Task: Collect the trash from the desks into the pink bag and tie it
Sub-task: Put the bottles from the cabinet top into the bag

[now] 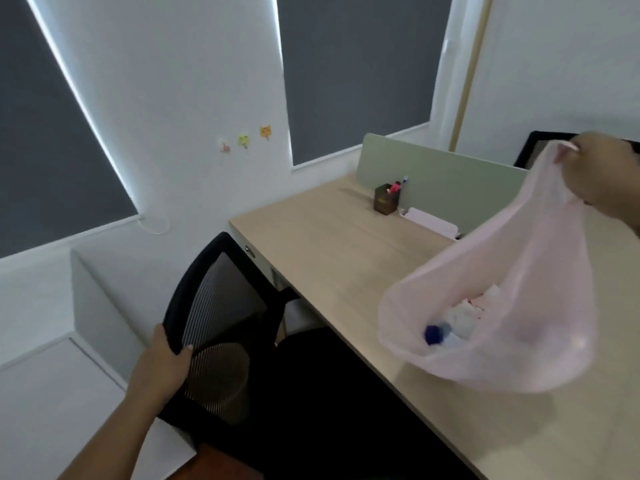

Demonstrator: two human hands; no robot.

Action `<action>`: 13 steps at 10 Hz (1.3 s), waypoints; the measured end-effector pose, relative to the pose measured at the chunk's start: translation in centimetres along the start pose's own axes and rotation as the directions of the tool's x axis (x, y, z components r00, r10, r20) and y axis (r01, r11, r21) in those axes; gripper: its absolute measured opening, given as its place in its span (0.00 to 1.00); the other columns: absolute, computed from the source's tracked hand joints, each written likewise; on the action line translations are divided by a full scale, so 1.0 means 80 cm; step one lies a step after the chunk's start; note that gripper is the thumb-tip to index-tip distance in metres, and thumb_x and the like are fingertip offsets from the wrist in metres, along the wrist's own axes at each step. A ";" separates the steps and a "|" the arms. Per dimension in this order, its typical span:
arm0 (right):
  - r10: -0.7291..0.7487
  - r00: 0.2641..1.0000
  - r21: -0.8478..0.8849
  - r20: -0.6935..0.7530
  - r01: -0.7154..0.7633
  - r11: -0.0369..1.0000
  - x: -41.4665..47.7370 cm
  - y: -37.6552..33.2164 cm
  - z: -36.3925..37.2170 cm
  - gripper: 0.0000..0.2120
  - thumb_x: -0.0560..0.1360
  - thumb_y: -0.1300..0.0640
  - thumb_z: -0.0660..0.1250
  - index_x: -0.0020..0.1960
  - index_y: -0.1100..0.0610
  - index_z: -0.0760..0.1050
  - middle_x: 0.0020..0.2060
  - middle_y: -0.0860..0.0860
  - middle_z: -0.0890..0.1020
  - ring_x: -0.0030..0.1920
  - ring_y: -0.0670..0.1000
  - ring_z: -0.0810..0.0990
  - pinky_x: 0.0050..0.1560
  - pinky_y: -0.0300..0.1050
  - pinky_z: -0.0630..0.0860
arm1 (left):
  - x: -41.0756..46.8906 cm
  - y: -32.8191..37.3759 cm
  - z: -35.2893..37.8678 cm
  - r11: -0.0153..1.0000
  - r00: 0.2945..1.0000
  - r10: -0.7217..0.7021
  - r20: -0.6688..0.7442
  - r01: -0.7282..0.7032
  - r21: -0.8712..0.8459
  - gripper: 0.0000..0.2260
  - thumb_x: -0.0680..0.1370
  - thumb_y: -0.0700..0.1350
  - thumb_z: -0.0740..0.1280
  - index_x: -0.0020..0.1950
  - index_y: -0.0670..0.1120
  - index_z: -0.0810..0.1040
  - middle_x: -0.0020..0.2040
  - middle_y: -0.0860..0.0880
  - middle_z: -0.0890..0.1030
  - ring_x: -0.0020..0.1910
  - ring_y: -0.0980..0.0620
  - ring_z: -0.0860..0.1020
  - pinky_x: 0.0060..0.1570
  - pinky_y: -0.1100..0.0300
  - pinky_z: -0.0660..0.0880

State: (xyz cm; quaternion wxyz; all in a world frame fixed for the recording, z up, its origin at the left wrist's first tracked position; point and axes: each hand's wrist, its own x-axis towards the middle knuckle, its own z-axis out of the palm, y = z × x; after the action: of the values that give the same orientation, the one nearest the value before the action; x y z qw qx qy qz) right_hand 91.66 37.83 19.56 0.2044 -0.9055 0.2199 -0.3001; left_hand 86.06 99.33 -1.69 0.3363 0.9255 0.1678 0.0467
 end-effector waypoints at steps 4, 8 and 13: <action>-0.135 0.989 -0.023 0.061 0.136 0.990 0.018 0.018 -0.017 0.15 0.82 0.56 0.54 0.46 0.65 0.73 0.43 0.62 0.74 0.42 0.59 0.70 0.41 0.47 0.65 | -0.111 0.126 0.115 0.965 0.974 -0.225 -0.039 0.217 -0.147 0.26 0.81 0.47 0.60 0.76 0.44 0.54 0.59 0.35 0.78 0.54 0.35 0.78 0.55 0.42 0.76; -0.284 0.947 0.165 0.147 0.260 0.951 0.001 0.010 -0.025 0.12 0.80 0.58 0.56 0.49 0.65 0.74 0.48 0.63 0.76 0.47 0.62 0.73 0.44 0.48 0.67 | -0.224 0.280 0.204 0.805 0.881 -0.467 -0.073 0.389 -0.448 0.26 0.82 0.36 0.57 0.79 0.42 0.55 0.70 0.35 0.70 0.65 0.37 0.73 0.50 0.57 0.65; -0.550 0.834 0.599 -0.045 0.463 0.653 -0.011 -0.230 -0.161 0.10 0.76 0.63 0.56 0.49 0.64 0.75 0.43 0.56 0.74 0.42 0.52 0.69 0.33 0.41 0.64 | -0.169 0.385 -0.012 0.905 0.948 0.121 -0.295 -0.227 -0.359 0.54 0.61 0.77 0.67 0.79 0.58 0.48 0.77 0.50 0.61 0.75 0.45 0.59 0.71 0.40 0.61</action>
State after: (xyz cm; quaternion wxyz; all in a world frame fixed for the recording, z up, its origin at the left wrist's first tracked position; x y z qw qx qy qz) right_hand 87.93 50.26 37.89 0.3966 -0.8402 -0.1607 -0.3332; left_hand 81.73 73.21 19.05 0.4817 0.8370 0.1149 0.2328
